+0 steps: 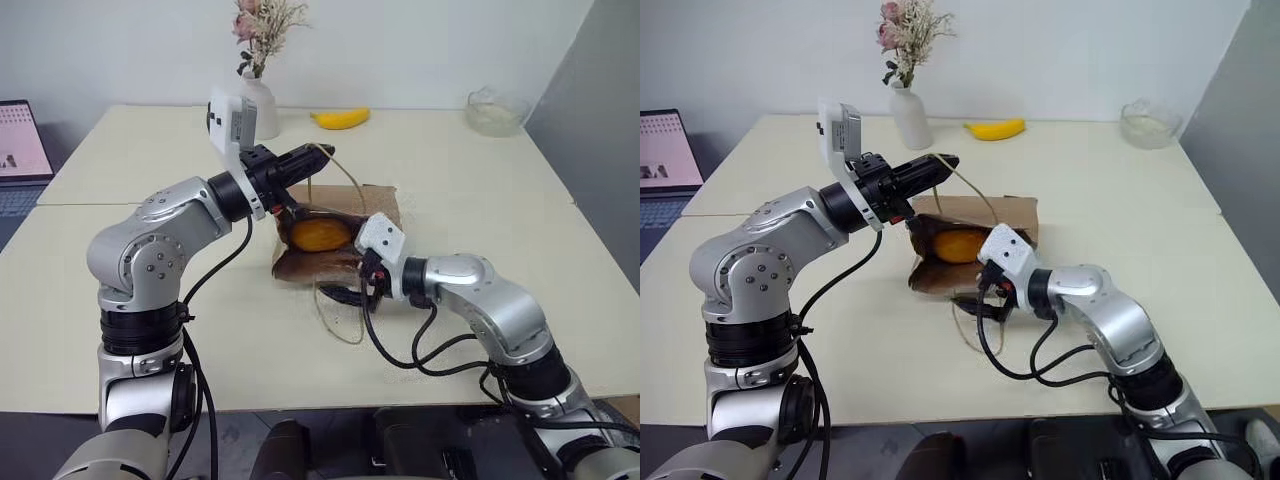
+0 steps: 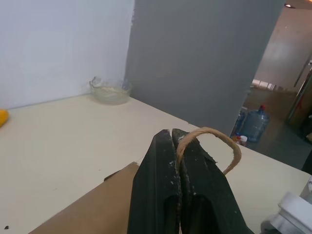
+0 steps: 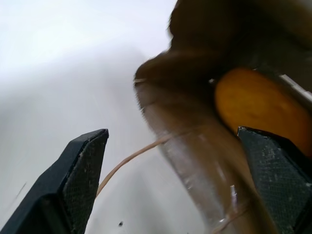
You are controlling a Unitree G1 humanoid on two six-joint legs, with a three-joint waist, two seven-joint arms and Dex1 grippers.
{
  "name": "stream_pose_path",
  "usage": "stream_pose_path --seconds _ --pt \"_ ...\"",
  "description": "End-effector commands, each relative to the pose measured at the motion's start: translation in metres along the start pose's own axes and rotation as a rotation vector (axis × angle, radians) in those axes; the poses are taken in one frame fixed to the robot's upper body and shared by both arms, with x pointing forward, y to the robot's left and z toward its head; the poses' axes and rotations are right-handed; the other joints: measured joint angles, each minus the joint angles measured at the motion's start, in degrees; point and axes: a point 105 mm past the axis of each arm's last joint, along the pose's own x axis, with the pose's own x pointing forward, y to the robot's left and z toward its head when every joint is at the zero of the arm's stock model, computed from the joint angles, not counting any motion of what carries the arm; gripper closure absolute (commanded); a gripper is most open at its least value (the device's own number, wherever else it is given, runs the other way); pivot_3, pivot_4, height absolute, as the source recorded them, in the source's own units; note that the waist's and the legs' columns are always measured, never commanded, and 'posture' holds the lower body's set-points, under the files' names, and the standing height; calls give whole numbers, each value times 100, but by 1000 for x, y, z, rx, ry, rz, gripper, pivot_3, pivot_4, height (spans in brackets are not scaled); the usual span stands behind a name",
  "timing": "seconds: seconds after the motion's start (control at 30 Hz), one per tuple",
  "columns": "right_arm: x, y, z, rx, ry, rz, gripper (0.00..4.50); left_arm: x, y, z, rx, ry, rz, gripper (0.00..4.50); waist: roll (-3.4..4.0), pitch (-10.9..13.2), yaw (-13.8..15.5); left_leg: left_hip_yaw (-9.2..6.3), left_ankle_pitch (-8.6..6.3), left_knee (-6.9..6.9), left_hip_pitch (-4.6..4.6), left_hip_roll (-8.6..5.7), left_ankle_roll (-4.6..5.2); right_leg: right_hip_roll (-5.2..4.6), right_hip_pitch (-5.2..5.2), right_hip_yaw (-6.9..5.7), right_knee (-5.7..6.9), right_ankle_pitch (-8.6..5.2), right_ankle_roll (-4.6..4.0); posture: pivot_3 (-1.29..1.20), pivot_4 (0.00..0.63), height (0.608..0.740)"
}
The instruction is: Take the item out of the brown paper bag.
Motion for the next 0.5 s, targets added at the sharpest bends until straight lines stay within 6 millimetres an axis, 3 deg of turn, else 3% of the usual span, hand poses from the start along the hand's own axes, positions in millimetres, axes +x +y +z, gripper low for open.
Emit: stream_pose_path --seconds 0.03,0.2,0.3,0.5 --pt "7 -11 19 -61 -61 -96 58 0 -8 8 15 -32 -27 4500 0 0 4 -1 0 0 1 1 0 3 -1 -1 3 0 0 0 150 740" --pt "27 -14 12 -257 -8 -171 58 2 -7 14 -9 -66 -19 4500 0 0 13 3 1 -1 -3 -4 -1 1 -1 3 -5 0 -1 0 150 740" --pt "39 -16 5 -468 38 -183 58 2 -7 16 -14 -71 -16 4500 0 0 12 7 0 0 -9 -8 -1 -4 -2 5 -13 0 0 0 150 740" --pt "47 -30 -5 -788 108 -202 58 2 -8 16 -21 -76 -14 4500 0 0 14 3 0 -2 -10 -6 -1 -5 -1 2 -16 0 0 0 150 740"
